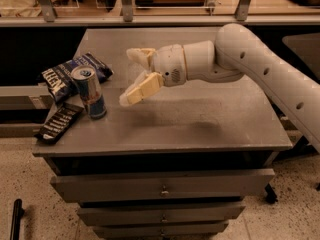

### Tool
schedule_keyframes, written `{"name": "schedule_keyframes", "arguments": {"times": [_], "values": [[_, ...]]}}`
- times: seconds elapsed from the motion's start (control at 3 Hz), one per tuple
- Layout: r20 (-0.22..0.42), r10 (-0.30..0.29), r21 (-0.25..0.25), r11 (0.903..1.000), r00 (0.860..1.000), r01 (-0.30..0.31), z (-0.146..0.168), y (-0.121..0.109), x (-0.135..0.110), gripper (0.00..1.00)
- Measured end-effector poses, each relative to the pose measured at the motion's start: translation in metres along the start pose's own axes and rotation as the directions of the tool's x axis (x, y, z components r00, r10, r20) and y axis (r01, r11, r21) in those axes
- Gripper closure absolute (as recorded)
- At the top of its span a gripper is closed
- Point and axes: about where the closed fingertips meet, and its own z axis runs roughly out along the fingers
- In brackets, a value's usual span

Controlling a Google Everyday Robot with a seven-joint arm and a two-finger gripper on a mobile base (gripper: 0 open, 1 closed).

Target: Move redbull can near rxbar chocolate

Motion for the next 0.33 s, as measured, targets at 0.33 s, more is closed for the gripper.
{"name": "schedule_keyframes", "arguments": {"times": [0.33], "values": [[0.000,0.002,0.005,1.0000,1.000,-0.002,-0.0011,-0.0005,0.0006,0.00]]}}
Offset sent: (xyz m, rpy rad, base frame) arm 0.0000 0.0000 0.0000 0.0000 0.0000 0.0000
